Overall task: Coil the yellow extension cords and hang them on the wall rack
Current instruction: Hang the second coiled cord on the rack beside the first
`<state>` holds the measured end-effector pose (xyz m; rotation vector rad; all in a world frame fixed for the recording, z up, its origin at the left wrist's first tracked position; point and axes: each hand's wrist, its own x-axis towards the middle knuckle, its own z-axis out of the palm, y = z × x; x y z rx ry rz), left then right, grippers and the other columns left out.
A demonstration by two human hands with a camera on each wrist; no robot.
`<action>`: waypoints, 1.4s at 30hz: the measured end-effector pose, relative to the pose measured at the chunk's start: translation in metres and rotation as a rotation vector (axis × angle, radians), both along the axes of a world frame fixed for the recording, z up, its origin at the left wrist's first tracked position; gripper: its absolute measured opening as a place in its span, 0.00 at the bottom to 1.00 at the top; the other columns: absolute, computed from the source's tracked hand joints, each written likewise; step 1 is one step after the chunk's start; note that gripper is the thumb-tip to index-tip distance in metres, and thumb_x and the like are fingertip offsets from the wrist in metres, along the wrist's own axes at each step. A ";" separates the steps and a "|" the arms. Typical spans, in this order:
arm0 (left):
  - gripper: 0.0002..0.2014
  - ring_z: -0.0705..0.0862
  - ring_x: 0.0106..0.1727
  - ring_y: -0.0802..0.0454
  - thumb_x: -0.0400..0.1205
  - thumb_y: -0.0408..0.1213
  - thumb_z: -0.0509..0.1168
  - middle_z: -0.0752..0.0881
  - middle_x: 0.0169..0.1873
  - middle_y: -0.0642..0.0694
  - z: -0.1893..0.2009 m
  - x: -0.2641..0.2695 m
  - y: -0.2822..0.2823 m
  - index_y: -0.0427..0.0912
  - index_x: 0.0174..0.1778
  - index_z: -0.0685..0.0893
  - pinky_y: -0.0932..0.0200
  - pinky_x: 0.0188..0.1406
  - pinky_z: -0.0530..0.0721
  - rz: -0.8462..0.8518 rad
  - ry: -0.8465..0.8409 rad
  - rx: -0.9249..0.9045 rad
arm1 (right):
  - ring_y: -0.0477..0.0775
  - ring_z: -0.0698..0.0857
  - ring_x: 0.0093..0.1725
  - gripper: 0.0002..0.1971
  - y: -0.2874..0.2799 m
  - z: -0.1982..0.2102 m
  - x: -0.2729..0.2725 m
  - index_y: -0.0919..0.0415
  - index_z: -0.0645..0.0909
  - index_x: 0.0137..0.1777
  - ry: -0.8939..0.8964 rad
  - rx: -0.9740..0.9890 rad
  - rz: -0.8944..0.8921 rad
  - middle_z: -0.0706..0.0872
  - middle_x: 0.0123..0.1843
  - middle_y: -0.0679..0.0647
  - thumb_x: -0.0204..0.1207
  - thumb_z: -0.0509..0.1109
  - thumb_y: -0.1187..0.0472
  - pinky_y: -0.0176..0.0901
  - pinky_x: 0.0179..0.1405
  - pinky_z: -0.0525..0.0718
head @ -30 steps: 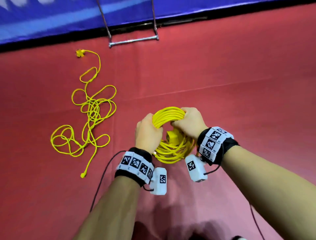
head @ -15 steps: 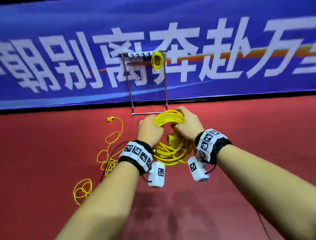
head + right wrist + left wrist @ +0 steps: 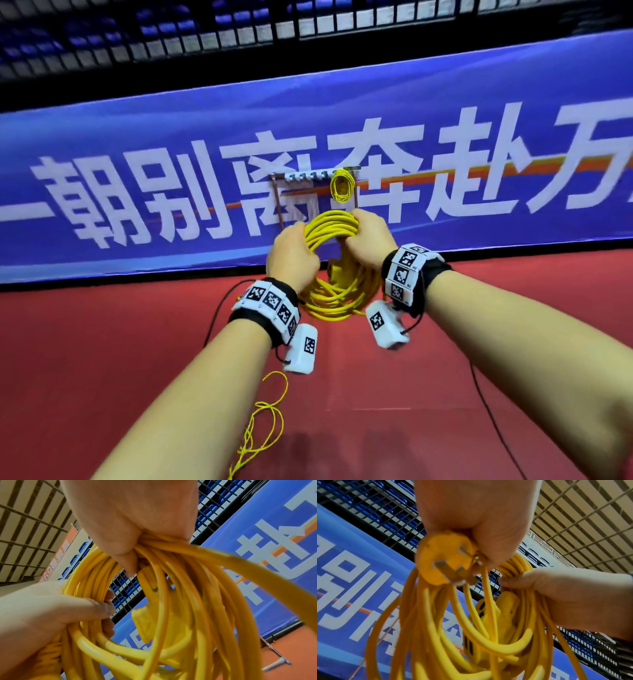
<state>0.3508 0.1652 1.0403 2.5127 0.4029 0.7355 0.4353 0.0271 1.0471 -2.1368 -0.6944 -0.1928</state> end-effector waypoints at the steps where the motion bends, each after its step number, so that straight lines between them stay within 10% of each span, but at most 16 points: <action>1: 0.09 0.82 0.44 0.34 0.71 0.29 0.65 0.83 0.39 0.42 0.003 0.013 0.021 0.48 0.39 0.74 0.48 0.38 0.79 0.012 0.002 0.002 | 0.62 0.82 0.44 0.05 0.021 0.006 0.014 0.57 0.77 0.40 -0.003 -0.005 0.009 0.84 0.40 0.57 0.72 0.70 0.65 0.46 0.38 0.75; 15: 0.32 0.82 0.64 0.41 0.73 0.36 0.67 0.84 0.64 0.49 0.009 0.248 0.138 0.61 0.74 0.72 0.42 0.59 0.83 -0.200 0.090 0.185 | 0.57 0.86 0.48 0.18 0.152 -0.017 0.236 0.47 0.82 0.57 -0.036 -0.038 0.069 0.90 0.48 0.51 0.68 0.69 0.66 0.50 0.47 0.84; 21: 0.21 0.84 0.57 0.39 0.74 0.32 0.65 0.87 0.56 0.46 0.004 0.384 0.168 0.53 0.62 0.81 0.43 0.53 0.85 -0.138 0.023 0.136 | 0.58 0.81 0.38 0.08 0.181 -0.007 0.371 0.58 0.77 0.37 -0.053 -0.035 0.086 0.83 0.35 0.55 0.69 0.72 0.70 0.49 0.37 0.77; 31: 0.08 0.83 0.42 0.36 0.74 0.45 0.68 0.85 0.35 0.43 -0.036 0.566 0.244 0.48 0.36 0.77 0.46 0.42 0.85 0.019 0.034 -0.205 | 0.51 0.81 0.37 0.11 0.236 -0.013 0.558 0.54 0.81 0.42 0.033 0.063 0.072 0.82 0.35 0.48 0.67 0.76 0.69 0.38 0.36 0.71; 39: 0.12 0.82 0.39 0.41 0.75 0.35 0.72 0.81 0.30 0.47 -0.062 0.717 0.333 0.47 0.31 0.76 0.54 0.36 0.76 -0.010 0.015 -0.398 | 0.36 0.80 0.28 0.18 0.312 -0.041 0.707 0.60 0.77 0.55 0.237 -0.031 0.217 0.83 0.36 0.48 0.67 0.72 0.75 0.30 0.28 0.78; 42: 0.13 0.78 0.36 0.44 0.71 0.27 0.70 0.80 0.28 0.48 -0.061 0.780 0.373 0.47 0.30 0.74 0.57 0.34 0.72 -0.039 0.032 -0.415 | 0.44 0.82 0.34 0.24 0.347 -0.046 0.767 0.59 0.76 0.61 0.308 -0.059 0.237 0.83 0.40 0.50 0.65 0.74 0.73 0.42 0.36 0.86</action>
